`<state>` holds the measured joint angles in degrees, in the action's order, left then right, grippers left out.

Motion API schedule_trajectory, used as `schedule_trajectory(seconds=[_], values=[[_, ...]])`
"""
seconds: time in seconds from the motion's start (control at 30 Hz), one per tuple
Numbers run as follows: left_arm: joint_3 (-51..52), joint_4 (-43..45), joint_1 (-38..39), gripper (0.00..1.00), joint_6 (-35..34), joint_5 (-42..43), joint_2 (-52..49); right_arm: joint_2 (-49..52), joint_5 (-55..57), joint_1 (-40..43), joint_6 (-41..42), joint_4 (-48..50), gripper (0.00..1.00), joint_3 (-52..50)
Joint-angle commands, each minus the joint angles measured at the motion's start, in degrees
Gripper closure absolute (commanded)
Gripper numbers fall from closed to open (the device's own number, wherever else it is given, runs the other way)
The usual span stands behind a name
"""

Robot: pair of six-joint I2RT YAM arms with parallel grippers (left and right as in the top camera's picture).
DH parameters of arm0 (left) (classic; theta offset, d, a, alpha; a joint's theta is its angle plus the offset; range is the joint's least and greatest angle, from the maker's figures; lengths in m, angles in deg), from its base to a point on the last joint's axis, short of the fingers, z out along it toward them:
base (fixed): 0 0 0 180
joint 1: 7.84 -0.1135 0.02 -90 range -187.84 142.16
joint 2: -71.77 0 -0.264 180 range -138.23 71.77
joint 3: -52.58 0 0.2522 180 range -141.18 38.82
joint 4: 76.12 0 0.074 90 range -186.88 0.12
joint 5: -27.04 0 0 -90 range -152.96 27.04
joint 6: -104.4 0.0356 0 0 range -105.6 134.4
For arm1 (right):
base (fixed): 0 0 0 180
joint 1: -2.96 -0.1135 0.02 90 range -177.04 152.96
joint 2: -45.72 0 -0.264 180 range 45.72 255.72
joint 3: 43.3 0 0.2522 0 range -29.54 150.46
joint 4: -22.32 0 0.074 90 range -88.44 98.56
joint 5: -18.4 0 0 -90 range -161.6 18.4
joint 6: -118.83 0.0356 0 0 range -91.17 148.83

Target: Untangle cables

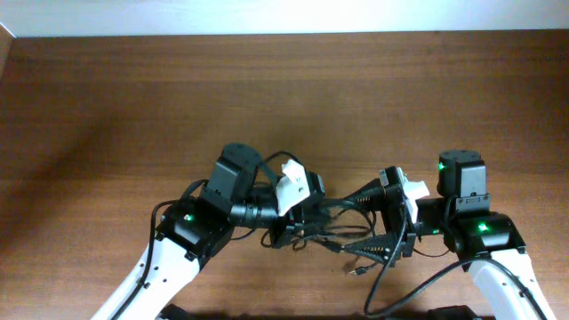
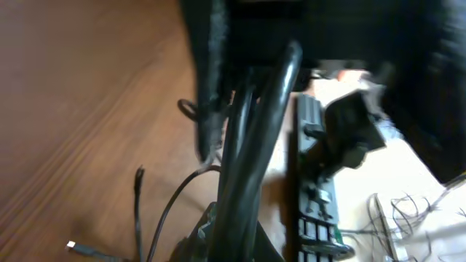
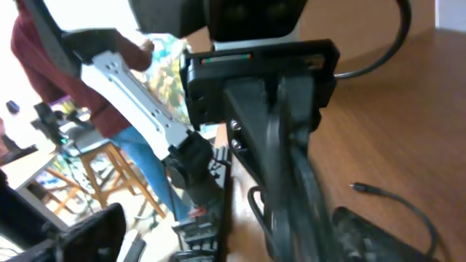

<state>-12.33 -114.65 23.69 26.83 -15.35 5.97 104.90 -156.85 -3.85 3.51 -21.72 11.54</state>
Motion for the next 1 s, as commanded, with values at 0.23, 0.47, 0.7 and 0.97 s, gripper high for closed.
schedule_trajectory(seconds=[0.23,0.47,0.7,0.97], values=[[-0.7,6.0,-1.3,1.00,-21.5,-11.7,1.9,-0.7,26.2,-0.2,31.8,5.2,0.06,1.2],[-0.7,10.8,-1.3,1.00,-24.9,-3.8,7.5,-0.7,34.9,-0.2,35.5,4.4,0.02,1.2],[-0.7,7.3,-1.3,1.00,-24.8,0.0,12.1,-0.7,42.7,-0.2,37.8,2.6,0.01,1.2],[-0.7,7.8,-1.3,1.00,-24.8,0.0,13.2,-0.7,50.0,-0.2,37.8,-1.2,0.01,1.2]])
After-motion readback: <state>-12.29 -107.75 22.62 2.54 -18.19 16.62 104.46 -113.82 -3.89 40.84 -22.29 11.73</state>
